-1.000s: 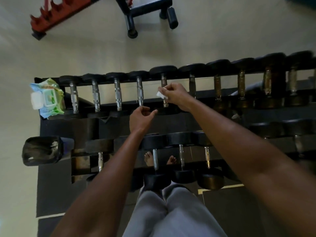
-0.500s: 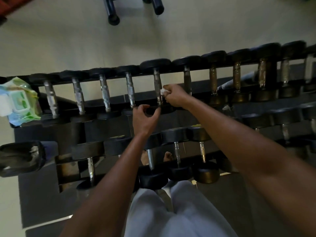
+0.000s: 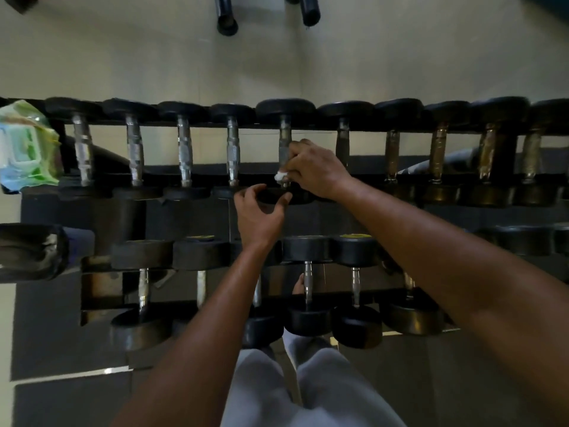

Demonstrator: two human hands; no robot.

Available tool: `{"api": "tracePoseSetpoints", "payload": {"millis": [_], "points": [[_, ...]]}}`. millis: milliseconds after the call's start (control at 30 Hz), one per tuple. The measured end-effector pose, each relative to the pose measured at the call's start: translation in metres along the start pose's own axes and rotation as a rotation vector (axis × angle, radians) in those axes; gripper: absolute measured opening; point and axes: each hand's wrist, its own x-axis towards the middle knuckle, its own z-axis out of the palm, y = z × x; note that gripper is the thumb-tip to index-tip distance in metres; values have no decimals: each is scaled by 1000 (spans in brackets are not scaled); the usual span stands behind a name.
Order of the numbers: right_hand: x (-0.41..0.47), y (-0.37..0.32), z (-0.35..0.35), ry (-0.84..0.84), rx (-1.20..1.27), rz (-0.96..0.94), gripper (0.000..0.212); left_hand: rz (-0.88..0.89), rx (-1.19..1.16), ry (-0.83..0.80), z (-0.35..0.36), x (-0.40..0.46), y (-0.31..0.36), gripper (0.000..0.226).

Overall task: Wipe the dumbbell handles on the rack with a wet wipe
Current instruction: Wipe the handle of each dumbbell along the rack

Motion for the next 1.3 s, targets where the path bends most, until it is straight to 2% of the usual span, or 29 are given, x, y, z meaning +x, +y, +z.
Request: {"api": "tracePoseSetpoints", "payload": {"millis": [167, 367, 500, 633, 733, 900, 967, 1033, 1200, 1300], "points": [[23, 4, -2, -51, -241, -187, 23, -22, -97, 71, 11, -8, -4, 57], [60, -20, 4, -306, -386, -141, 27, -10, -98, 104, 16, -8, -7, 54], [52, -13, -4, -311, -281, -104, 27, -27, -86, 91, 14, -8, -4, 52], [21, 3, -9, -172, -127, -111, 20, -35, -76, 97, 13, -10, -1, 52], [1, 6, 0, -134, 99, 20, 15, -49, -71, 102, 14, -12, 3, 52], [-11, 15, 20, -127, 463, 392, 4, -53, -34, 86, 14, -12, 6, 53], [-10, 18, 24, -135, 562, 474, 8, -58, -29, 88, 13, -12, 6, 53], [-4, 19, 28, -138, 556, 524, 15, -59, -26, 95, 14, -11, 6, 54], [15, 22, 31, -158, 327, 623, 19, -74, 20, 88, 11, -8, 8, 56], [14, 26, 32, -165, 351, 604, 17, -66, 70, 88, 9, -7, 11, 56]]}}
